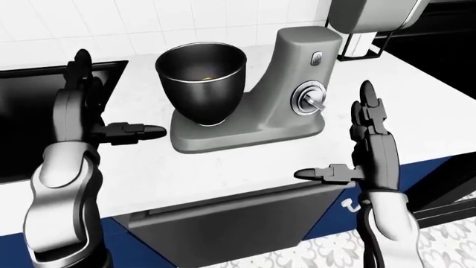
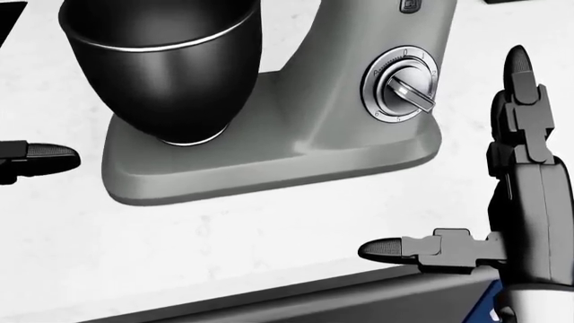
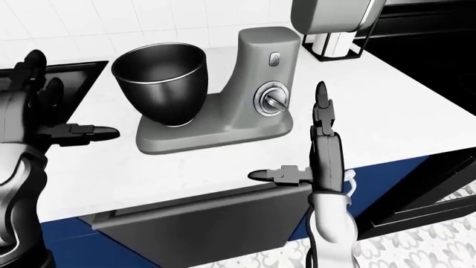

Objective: Place the bread in the stand mixer bowl.

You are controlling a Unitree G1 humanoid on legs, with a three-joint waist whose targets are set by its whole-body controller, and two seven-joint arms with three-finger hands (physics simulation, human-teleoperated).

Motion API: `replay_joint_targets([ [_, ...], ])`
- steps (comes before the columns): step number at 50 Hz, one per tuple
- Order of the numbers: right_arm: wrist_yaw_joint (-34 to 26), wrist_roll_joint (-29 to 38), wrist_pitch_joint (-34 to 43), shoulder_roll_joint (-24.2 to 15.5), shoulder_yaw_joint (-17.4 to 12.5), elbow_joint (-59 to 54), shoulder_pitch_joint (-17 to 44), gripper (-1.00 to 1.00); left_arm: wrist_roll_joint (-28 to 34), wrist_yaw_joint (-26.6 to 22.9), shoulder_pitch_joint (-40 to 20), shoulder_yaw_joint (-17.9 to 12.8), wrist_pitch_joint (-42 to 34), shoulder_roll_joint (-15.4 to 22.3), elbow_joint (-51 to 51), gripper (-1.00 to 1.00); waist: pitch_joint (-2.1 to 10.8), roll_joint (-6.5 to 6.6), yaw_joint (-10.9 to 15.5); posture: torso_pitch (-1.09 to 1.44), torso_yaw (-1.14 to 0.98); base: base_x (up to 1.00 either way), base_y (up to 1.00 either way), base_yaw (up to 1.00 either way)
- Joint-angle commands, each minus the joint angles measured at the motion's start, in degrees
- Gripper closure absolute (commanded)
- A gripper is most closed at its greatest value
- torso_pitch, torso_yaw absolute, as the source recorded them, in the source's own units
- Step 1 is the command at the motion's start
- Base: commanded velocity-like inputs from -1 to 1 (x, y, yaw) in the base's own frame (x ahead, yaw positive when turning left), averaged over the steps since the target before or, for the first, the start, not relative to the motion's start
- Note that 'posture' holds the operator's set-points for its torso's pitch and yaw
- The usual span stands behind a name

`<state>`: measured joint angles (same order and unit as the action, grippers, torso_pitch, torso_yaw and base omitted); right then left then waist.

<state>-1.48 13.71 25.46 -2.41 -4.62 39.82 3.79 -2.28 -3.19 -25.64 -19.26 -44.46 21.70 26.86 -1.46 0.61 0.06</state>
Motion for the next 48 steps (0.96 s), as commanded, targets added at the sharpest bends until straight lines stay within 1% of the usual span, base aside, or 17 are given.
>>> replay_joint_targets([
  [1, 0.25, 0.10, -1.57, -0.20, -0.06, 2.18, 0.97, -1.00, 0.09, 0.29, -1.36, -0.60, 1.64, 0.82, 1.80, -1.00, 1.09, 0.18, -0.02, 0.00, 0.00, 0.00, 0.00, 0.00],
  [7, 0.33, 0.22, -1.48, -0.10, 0.09, 2.36, 0.86, -1.00, -0.18, 0.52, -1.64, -0.57, 1.41, 0.92, 1.93, -1.00, 1.06, 0.19, -0.03, 0.00, 0.00, 0.00, 0.00, 0.00],
  [13, 0.15, -0.15, -1.02, -0.25, -0.49, 2.99, 0.92, -1.00, -0.46, 0.94, -2.44, -0.46, 0.46, 1.04, 2.51, -1.00, 1.08, 0.17, -0.04, 0.00, 0.00, 0.00, 0.00, 0.00],
  [22, 0.30, -0.28, -1.05, -0.29, -0.35, 2.61, 1.14, -1.00, -1.60, 3.15, -3.11, -1.80, 1.72, 2.06, 1.42, -1.00, 1.02, 0.23, -0.09, 0.00, 0.00, 0.00, 0.00, 0.00],
  [39, 0.25, -0.37, -1.02, -0.31, -0.45, 2.76, 1.12, -1.00, -2.54, 3.33, -1.70, -2.13, 2.53, 2.35, 1.52, -1.00, 0.96, 0.31, -0.06, 0.00, 0.00, 0.00, 0.00, 0.00],
  [48, 0.30, -0.22, -0.83, -0.23, -0.25, 2.94, 1.08, -1.00, -2.71, 2.57, 1.33, -2.82, 2.48, 1.40, 3.23, -1.00, 0.98, 0.39, -0.09, 0.00, 0.00, 0.00, 0.00, 0.00],
])
